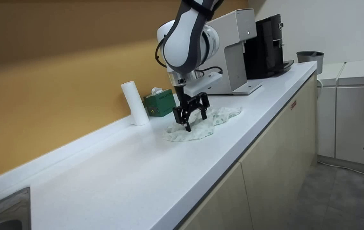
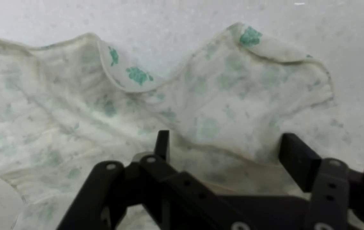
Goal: Use the towel to wipe the counter.
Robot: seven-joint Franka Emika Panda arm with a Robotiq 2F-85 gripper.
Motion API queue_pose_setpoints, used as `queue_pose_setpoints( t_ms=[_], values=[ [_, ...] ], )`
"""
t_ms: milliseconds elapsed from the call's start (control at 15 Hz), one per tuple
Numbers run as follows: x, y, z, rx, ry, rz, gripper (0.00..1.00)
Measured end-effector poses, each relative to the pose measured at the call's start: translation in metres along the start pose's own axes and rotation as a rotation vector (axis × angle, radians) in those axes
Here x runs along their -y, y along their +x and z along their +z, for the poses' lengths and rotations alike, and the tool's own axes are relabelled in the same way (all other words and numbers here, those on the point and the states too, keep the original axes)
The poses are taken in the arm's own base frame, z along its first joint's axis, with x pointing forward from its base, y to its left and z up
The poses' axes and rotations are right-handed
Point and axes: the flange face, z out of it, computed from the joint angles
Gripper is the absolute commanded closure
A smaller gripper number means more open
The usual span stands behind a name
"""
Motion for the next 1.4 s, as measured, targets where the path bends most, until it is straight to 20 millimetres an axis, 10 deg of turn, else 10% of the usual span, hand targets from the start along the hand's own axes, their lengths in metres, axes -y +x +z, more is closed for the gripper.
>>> queue_pose_setpoints(
  t_ms=[600,1400],
  values=[
    [-0.002,0.000,0.006,0.016,0.019,-0.007,0.99],
    [-0.079,-0.031,0.003,0.062,0.006,0.136,0.99]
  ],
)
